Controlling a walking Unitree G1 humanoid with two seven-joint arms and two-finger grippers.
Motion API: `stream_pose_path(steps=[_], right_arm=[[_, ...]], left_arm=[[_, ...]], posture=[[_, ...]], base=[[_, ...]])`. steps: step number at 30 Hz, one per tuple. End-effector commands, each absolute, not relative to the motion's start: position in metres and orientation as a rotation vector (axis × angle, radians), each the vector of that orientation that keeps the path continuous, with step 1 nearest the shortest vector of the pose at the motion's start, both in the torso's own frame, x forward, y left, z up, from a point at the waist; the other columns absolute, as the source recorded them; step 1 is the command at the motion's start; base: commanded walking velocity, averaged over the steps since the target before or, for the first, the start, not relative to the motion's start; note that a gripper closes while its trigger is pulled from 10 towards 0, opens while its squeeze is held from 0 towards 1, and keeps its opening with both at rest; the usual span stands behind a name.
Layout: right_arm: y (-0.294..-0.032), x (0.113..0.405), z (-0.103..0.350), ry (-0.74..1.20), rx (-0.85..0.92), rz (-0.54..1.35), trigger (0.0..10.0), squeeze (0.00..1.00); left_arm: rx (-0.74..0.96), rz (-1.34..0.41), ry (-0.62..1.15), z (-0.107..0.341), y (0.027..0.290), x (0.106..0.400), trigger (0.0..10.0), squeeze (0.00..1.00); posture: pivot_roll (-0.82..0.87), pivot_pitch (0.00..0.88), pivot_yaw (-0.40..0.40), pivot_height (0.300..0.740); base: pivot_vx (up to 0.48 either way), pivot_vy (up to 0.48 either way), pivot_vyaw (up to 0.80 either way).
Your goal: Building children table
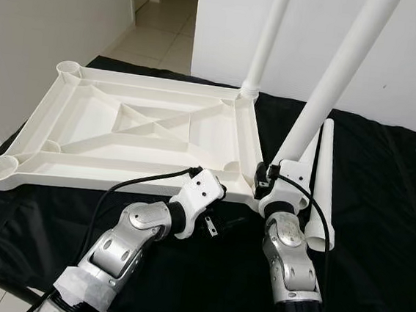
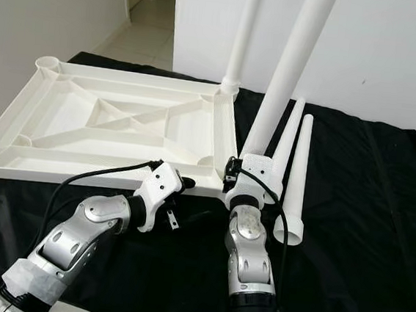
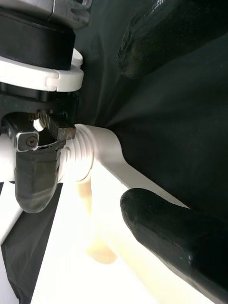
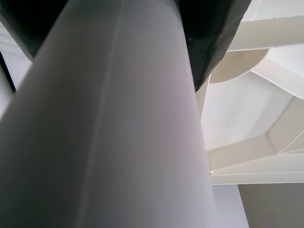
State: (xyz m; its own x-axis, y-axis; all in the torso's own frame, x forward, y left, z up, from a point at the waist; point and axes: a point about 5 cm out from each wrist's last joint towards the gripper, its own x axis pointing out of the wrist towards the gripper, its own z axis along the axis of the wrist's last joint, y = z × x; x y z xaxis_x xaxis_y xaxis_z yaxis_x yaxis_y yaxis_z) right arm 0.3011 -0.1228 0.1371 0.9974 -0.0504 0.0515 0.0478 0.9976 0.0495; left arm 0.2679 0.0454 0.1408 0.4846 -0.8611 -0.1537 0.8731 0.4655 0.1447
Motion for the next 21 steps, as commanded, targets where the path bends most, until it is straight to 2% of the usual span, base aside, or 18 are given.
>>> stream_pose_path(steps=[1,2,9,11,14,15,16,21], right_arm=[[-0.124,0.298,0.127,0.001,0.043,-0.052,10.0,0.58],[-0.124,0.298,0.127,-0.001,0.031,-0.052,10.0,1.0],[-0.128,0.299,0.132,-0.041,0.074,0.021,10.0,1.0],[-0.132,0.301,0.136,-0.053,0.041,0.165,10.0,1.0],[-0.136,0.302,0.138,-0.062,0.017,0.203,10.0,1.0],[-0.137,0.303,0.137,-0.053,0.015,0.241,10.0,0.46],[-0.14,0.304,0.137,-0.058,-0.008,0.281,10.0,0.0],[-0.146,0.307,0.138,-0.063,-0.067,0.404,10.0,0.0]], left_arm=[[0.217,-1.058,0.063,0.141,0.046,0.268,10.0,0.0],[0.219,-1.06,0.062,0.141,0.045,0.268,10.0,0.0],[0.214,-1.056,0.061,0.142,0.046,0.268,10.0,0.0],[0.218,-1.057,0.065,0.141,0.047,0.267,10.0,0.0],[0.219,-1.057,0.065,0.141,0.047,0.267,10.0,0.0],[0.219,-1.057,0.065,0.141,0.047,0.267,10.0,0.0],[0.219,-1.059,0.066,0.141,0.047,0.267,10.0,0.0],[0.219,-1.062,0.067,0.142,0.047,0.267,10.0,0.0]], posture=[[-0.03,0.005,-0.041,0.74],[-0.02,0.004,-0.041,0.74],[-0.02,0.0,-0.039,0.74],[-0.02,0.002,-0.039,0.74],[-0.02,0.002,-0.037,0.74],[-0.03,0.003,-0.035,0.74],[-0.03,0.005,-0.033,0.74],[-0.03,0.01,-0.026,0.74]], base=[[0.0,0.0,0.0],[0.0,0.0,0.0],[0.0,0.0,0.0],[0.0,0.0,0.0],[0.0,0.0,0.0],[0.0,0.0,0.0],[0.0,0.0,0.0],[0.0,0.0,0.0]])
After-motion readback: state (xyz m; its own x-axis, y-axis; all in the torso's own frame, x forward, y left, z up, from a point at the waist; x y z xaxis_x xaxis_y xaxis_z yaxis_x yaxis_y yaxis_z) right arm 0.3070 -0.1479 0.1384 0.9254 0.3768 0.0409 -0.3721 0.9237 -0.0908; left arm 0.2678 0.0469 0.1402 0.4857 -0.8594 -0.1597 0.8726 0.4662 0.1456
